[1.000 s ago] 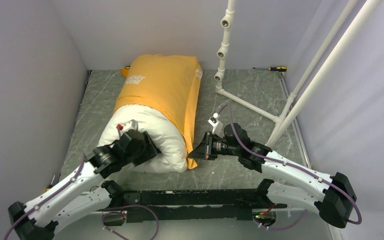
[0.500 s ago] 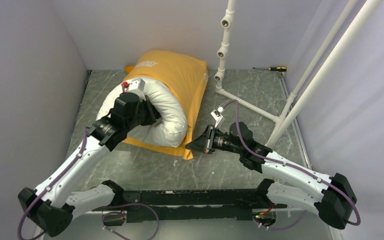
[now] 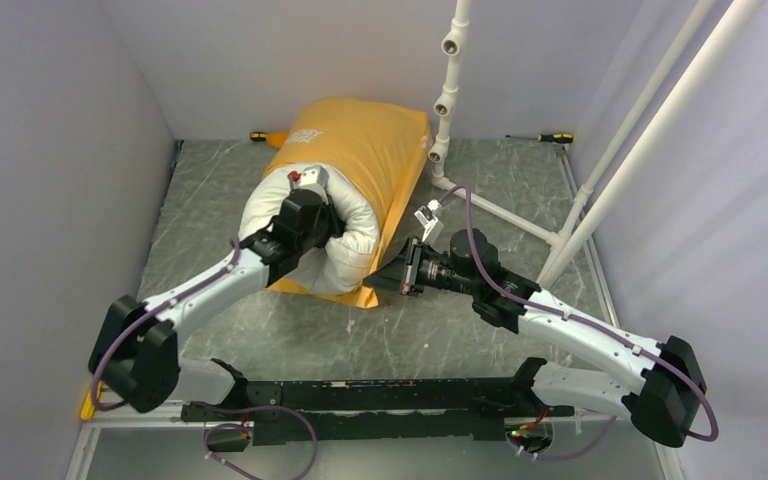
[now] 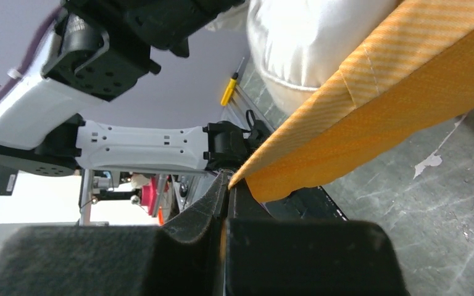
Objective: Put the pillow into the pillowcase
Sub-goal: Stuff the pillow into the pillowcase.
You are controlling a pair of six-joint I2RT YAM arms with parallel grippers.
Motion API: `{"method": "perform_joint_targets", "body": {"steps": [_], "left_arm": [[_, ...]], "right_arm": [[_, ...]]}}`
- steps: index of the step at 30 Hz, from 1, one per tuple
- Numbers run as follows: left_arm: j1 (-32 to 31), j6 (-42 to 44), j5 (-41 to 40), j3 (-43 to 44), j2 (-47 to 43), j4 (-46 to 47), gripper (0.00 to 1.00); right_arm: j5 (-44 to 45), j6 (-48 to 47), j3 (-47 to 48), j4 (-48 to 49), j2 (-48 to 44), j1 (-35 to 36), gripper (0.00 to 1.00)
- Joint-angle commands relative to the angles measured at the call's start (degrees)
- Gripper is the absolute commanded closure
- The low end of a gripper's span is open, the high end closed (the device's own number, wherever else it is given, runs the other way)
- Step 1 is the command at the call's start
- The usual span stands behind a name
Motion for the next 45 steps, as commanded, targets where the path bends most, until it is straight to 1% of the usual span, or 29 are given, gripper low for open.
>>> {"method": "perform_joint_targets", "body": {"steps": [1, 2, 3, 5, 6, 8, 9, 10, 11, 12, 13, 15, 16, 18, 20, 21, 23, 26, 28, 33, 35, 37, 38, 40, 42, 43, 45], "left_arm": [[0.7, 0.2, -8.8, 6.0, 11.6, 10.0, 1.0], [0.8, -0.5, -9.0, 7.0, 12.7, 9.1, 1.0], [0.8, -1.1, -9.2, 7.6, 13.4, 8.3, 1.0], [0.7, -1.3, -8.9, 6.8, 13.0, 9.7, 1.0], [0.7, -1.3, -8.3, 6.0, 12.2, 10.7, 1.0], [0.7, -0.8, -7.2, 4.3, 9.6, 11.6, 1.0], [0.7, -0.8, -5.9, 3.5, 7.7, 11.3, 1.0], [0.7, -0.7, -5.0, 2.9, 5.7, 9.9, 1.0], [0.7, -1.3, -4.4, 2.2, 2.5, 8.2, 1.0], [0.7, -2.3, -4.6, 1.2, -0.2, 6.5, 1.0], [0.6, -3.2, -5.0, -0.3, -2.8, 5.4, 1.0], [0.6, -5.2, -5.6, -3.9, -8.4, 3.7, 1.0], [0.6, -5.7, -5.5, -6.1, -10.7, 3.6, 1.0], [0.6, -6.3, -4.6, -8.4, -14.3, 0.2, 1.0], [0.6, -7.3, -4.1, -10.0, -16.3, -2.5, 1.0], [0.6, -7.7, -3.6, -11.0, -17.0, -3.1, 1.0], [0.7, -8.4, -1.9, -13.9, -18.1, -2.1, 1.0], [0.6, -9.5, -1.5, -17.9, -19.6, 0.3, 1.0], [0.6, -9.9, -0.9, -19.3, -20.2, 1.1, 1.0], [0.6, -9.9, -0.7, -19.6, -19.8, 0.9, 1.0], [0.5, -9.8, -0.7, -19.6, -19.4, 1.2, 1.0], [0.5, -9.9, -0.5, -19.7, -19.0, 1.7, 1.0], [0.5, -9.9, -0.2, -19.7, -18.9, 1.9, 1.0], [0.5, -9.9, -0.1, -19.7, -18.7, 2.0, 1.0], [0.5, -9.8, 0.3, -19.9, -18.6, 2.5, 1.0], [0.5, -9.8, 0.8, -19.9, -18.7, 2.8, 1.0], [0.5, -9.6, 1.7, -20.2, -18.8, 3.0, 1.0]], "right_arm": [[-22.4, 0.7, 7.6, 12.2, -5.3, 8.7, 1.0], [-21.6, -1.3, 7.6, 8.9, -5.9, 8.7, 1.0], [-19.4, -4.9, 8.8, 0.9, -6.6, 8.7, 1.0], [-10.8, -12.9, 11.8, -17.2, -8.0, 8.7, 1.0], [-7.0, -14.8, 12.5, -23.3, -8.3, 8.7, 1.0], [2.6, -16.0, 13.2, -32.3, -9.5, 8.5, 1.0], [6.0, -16.1, 13.0, -34.9, -10.3, 8.4, 0.93], [8.9, -15.9, 13.0, -37.0, -10.9, 8.2, 0.82], [13.2, -15.1, 13.5, -41.2, -11.5, 8.2, 0.61], [17.3, -14.6, 14.1, -42.9, -12.1, 8.1, 0.47], [19.9, -14.4, 14.8, -44.9, -12.6, 8.1, 0.38], [26.5, -14.5, 17.1, -49.2, -12.9, 8.1, 0.25], [28.5, -15.8, 18.5, -49.6, -12.6, 8.1, 0.22], [31.6, -18.8, 22.2, -50.0, -10.2, 8.1, 0.18], [33.4, -23.0, 27.0, -49.8, -5.7, 7.6, 0.16], [33.6, -25.0, 30.8, -49.7, -2.9, 7.1, 0.16], [32.0, -28.4, 36.0, -48.6, 3.0, 4.3, 0.18], [24.1, -31.2, 40.6, -44.1, 10.6, -2.0, 0.31], [21.1, -32.7, 43.5, -41.7, 15.8, -4.5, 0.4], [18.3, -36.2, 52.0, -39.6, 26.9, -5.2, 0.56], [17.5, -36.6, 53.8, -38.2, 29.7, -5.2, 0.6], [16.4, -36.8, 54.6, -36.4, 31.5, -5.2, 0.6], [16.4, -37.1, 55.1, -36.0, 32.3, -5.2, 0.57], [17.4, -38.2, 56.1, -35.2, 33.8, -4.9, 0.49], [21.3, -39.6, 56.8, -35.0, 35.1, -4.1, 0.41], [23.5, -40.3, 57.3, -35.0, 36.2, -3.6, 0.39], [26.4, -41.6, 58.5, -35.1, 38.4, -3.2, 0.39]]}}
